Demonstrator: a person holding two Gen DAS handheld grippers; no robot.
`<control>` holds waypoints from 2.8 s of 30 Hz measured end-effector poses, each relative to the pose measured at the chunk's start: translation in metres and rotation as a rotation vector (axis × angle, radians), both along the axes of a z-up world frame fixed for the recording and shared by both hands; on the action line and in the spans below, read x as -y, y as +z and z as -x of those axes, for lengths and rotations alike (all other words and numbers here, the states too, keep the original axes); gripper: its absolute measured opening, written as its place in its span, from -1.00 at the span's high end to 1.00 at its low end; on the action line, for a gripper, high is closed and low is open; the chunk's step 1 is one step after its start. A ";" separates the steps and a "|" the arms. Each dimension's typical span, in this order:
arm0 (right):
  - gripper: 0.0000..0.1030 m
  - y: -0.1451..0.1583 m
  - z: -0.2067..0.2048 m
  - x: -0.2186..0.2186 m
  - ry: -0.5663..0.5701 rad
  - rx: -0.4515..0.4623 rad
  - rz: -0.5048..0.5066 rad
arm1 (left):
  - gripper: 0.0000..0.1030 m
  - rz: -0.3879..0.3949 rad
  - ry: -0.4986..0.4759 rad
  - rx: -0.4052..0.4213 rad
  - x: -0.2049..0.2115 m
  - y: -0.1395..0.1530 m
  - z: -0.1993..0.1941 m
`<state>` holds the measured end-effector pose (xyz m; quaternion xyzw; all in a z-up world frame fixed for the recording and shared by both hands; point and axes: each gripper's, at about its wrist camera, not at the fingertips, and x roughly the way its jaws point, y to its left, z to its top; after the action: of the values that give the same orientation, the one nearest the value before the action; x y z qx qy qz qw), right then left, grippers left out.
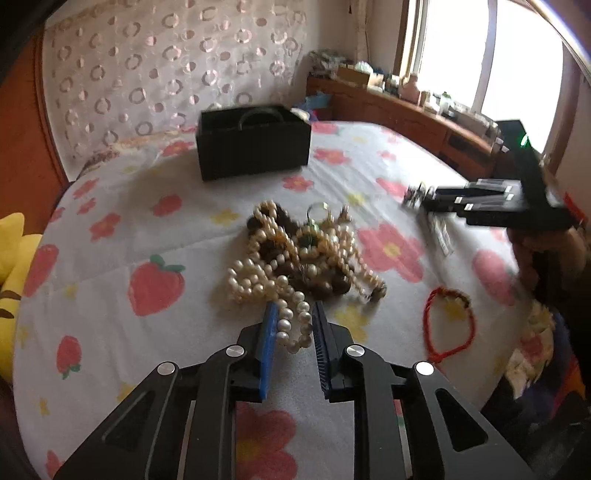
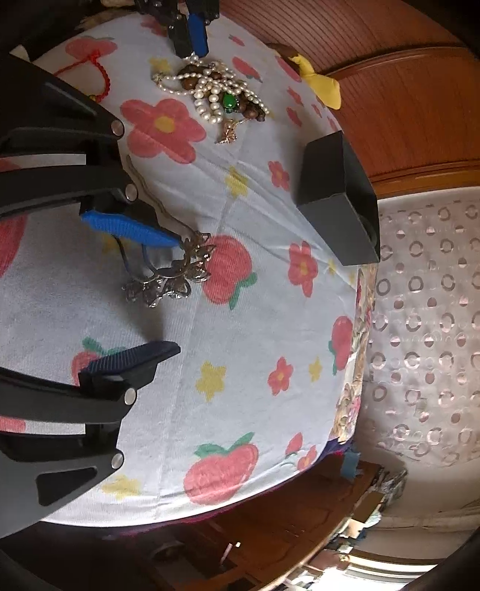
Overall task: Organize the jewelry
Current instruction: 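Grasp a pearl necklace with left tool while right tool grasps the silver hair clip, then lift the pearls toward the box with left tool while right tool carries the hair clip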
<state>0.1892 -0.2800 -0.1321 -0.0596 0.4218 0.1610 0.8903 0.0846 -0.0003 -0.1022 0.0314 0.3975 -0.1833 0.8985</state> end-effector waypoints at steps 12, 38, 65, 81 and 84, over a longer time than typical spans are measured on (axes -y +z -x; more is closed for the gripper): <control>-0.20 -0.001 -0.006 0.001 0.020 -0.016 0.008 | 1.00 0.149 0.040 0.169 -0.040 0.090 0.006; -0.23 -0.001 -0.006 0.000 0.023 -0.016 0.010 | 0.87 -0.110 -0.027 -0.098 -0.043 -0.008 -0.027; 0.64 0.026 0.013 -0.019 0.127 0.069 -0.012 | 0.87 0.006 -0.049 0.423 0.000 0.228 -0.004; 0.84 0.052 0.020 -0.027 0.159 0.127 -0.024 | 0.87 -0.016 -0.048 0.481 0.015 0.258 -0.018; 0.84 0.064 0.020 -0.031 0.172 0.151 -0.008 | 0.87 -0.008 -0.041 0.472 0.014 0.255 -0.029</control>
<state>0.1690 -0.2491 -0.0678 -0.1042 0.3462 0.2336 0.9026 0.1138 -0.0146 0.1527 0.0848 0.1766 -0.1876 0.9625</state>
